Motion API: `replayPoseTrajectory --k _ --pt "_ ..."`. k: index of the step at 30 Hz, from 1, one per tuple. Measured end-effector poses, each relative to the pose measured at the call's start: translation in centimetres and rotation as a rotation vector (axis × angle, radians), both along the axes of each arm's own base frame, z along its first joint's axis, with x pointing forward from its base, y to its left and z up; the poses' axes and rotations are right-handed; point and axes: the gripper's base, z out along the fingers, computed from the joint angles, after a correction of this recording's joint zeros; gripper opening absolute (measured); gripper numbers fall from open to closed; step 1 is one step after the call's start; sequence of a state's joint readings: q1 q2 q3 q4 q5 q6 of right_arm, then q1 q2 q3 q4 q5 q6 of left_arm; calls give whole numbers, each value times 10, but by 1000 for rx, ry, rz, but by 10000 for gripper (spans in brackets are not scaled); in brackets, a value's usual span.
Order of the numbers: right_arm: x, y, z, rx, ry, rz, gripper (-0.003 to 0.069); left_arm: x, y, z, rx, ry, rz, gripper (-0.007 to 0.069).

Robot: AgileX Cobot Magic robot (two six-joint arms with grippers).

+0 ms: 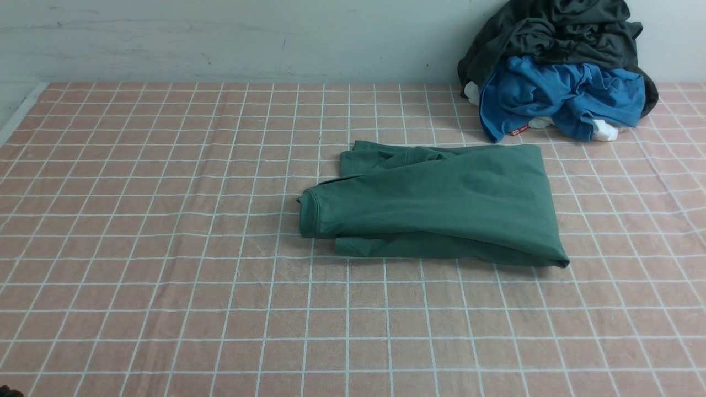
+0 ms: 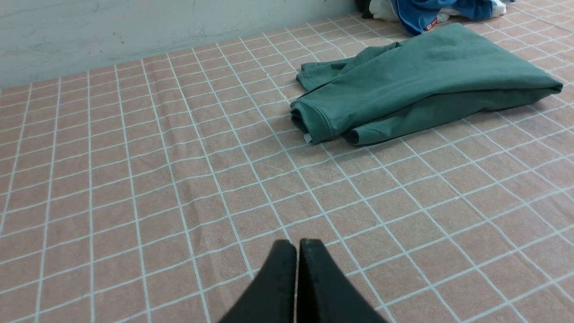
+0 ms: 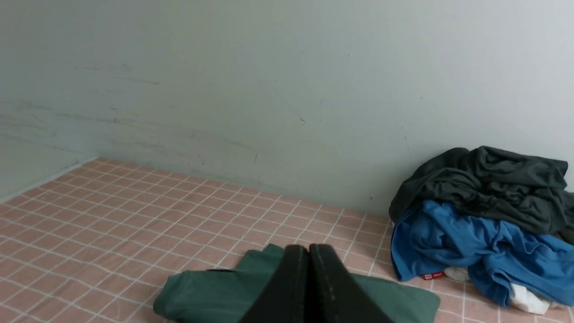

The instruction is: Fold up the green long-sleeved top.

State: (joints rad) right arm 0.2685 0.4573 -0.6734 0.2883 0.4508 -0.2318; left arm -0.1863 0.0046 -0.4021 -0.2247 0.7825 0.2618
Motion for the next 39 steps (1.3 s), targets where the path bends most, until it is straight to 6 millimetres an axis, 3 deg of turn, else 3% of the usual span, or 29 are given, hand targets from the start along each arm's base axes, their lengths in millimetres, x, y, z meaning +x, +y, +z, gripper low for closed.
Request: replayPoseTrajectory --k 7,11,17,23,29,39 --pt "2 -5 0 -123 -45 -53 -14 0 0 0 0 0 0 -3" --pt "1 -6 -18 -109 -22 -62 -14 0 0 0 0 0 0 -3" --pt "-11 -16 -73 -113 5 -144 -14 0 0 0 0 0 0 -3" --pt "-25 -33 -143 -16 65 -371 -14 0 0 0 0 0 0 -3" --pt "-27 -38 -189 29 141 -459 -14 0 0 0 0 0 0 -3" --pt "-27 -38 -192 18 150 -457 -14 0 0 0 0 0 0 -3"
